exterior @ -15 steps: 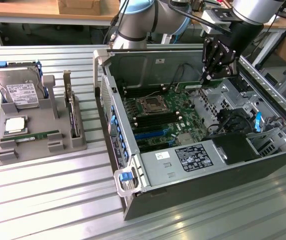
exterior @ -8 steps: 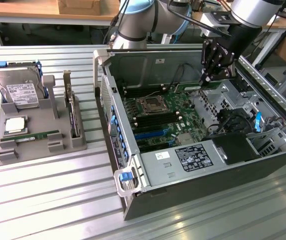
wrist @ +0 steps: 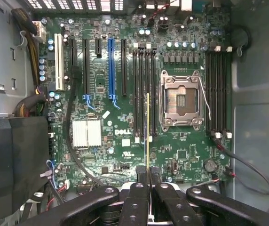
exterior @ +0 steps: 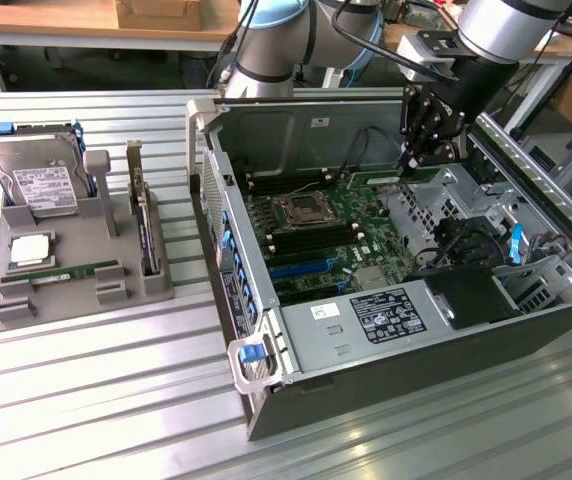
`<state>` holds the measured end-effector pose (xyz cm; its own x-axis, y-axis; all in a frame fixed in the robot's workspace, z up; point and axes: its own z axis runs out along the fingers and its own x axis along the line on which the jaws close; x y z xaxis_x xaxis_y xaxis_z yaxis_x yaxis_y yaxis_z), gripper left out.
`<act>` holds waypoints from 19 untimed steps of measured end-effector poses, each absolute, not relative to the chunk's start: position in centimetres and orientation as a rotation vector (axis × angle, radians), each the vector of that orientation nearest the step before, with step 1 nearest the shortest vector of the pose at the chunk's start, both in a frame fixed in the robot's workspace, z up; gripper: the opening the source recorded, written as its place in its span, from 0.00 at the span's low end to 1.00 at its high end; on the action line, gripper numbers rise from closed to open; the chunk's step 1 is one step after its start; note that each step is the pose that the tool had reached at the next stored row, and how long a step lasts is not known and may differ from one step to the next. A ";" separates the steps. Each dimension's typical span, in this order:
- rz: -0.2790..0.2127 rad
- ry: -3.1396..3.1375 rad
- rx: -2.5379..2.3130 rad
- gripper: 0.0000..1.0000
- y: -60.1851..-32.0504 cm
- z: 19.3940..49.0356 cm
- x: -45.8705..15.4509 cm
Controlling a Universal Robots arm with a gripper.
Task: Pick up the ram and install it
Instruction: 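Insert the ram into the slot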
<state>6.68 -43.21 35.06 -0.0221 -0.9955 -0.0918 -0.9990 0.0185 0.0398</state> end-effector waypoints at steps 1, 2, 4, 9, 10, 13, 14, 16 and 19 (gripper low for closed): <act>0.144 2.215 -2.170 0.12 -43.2 35.0 6.7; 0.144 2.215 -2.170 0.12 -43.2 35.0 6.7; 0.144 2.215 -2.170 0.12 -43.2 34.8 6.7; 0.144 2.215 -2.170 0.12 -43.2 34.2 6.7; 0.144 2.215 -2.170 0.12 -43.2 34.1 6.7; 0.144 2.215 -2.170 0.12 -43.2 33.9 6.7; 0.144 2.215 -2.170 0.12 -43.2 33.8 6.7; 0.144 2.215 -2.170 0.12 -43.2 33.7 6.7; 0.144 2.215 -2.170 0.12 -43.2 33.4 6.7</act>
